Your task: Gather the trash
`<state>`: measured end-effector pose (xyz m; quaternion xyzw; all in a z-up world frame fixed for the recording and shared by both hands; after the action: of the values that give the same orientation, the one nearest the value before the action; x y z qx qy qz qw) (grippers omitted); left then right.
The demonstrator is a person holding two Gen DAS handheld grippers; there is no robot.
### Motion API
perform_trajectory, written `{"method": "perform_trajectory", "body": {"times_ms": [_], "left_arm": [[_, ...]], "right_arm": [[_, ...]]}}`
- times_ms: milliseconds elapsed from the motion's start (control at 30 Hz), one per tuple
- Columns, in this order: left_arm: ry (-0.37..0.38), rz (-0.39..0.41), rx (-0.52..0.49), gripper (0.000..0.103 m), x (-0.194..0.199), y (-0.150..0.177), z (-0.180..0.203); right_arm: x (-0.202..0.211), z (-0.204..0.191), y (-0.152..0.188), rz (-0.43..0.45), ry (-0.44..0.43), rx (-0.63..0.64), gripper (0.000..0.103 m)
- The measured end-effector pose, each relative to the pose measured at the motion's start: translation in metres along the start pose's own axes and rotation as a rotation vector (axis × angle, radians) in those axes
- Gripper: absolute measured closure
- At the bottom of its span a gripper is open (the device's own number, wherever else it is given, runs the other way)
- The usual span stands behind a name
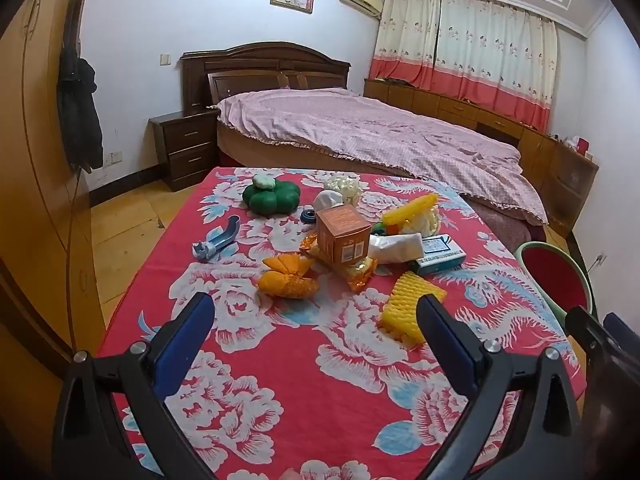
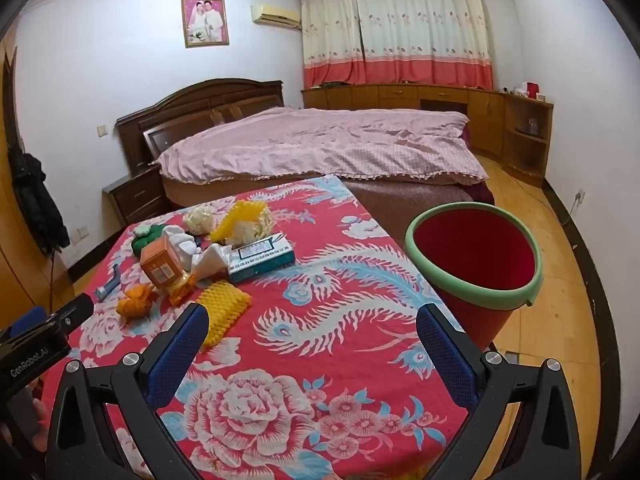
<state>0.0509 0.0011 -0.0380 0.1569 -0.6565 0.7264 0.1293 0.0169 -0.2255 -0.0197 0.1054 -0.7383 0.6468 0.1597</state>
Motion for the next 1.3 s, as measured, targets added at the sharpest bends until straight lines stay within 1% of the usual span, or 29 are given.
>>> {"method": "perform_trajectory", "body": {"times_ms": [1300], "left_arm": [[-0.005, -0.006, 0.009, 0.003, 0.0003, -0.0003, -0.003]], "right_arm": [[-0.0018, -0.0012, 0.0027, -0.014, 0.001, 0.001, 0.0]]}}
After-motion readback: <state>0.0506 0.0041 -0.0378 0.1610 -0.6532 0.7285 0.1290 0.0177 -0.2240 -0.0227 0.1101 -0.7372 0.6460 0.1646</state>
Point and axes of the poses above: each gripper's, at about its wrist camera, not at the fingertips, and x roughly against the way its jaws point, z to its right, y to its underside, the point moved 6 cm from there along -x, roughly the way its jaws point, and after that the axes turned 11 degrees about z, right-handed, at the moved point
